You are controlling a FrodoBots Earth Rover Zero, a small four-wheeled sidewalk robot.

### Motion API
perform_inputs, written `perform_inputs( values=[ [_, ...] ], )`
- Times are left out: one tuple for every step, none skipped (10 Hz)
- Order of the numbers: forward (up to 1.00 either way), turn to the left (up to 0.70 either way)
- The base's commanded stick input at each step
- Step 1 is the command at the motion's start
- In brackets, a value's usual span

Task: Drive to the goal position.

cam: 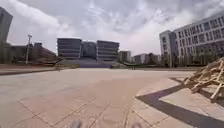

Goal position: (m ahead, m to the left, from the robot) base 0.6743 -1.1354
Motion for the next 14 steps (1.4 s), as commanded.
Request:
perform_inputs(
  values=[
    [0.7,-0.09],
    [0.7,-0.09],
    [0.7,-0.09],
    [0.7,-0.09],
    [0.7,-0.09],
    [0.7,-0.09],
    [0.7,-0.09],
    [0.7,-0.09],
    [0.7,-0.09],
    [0.7,-0.09],
    [0.7,-0.09],
    [0.7,-0.09],
    [0.7,-0.09],
    [0.7,-0.09]
  ],
)
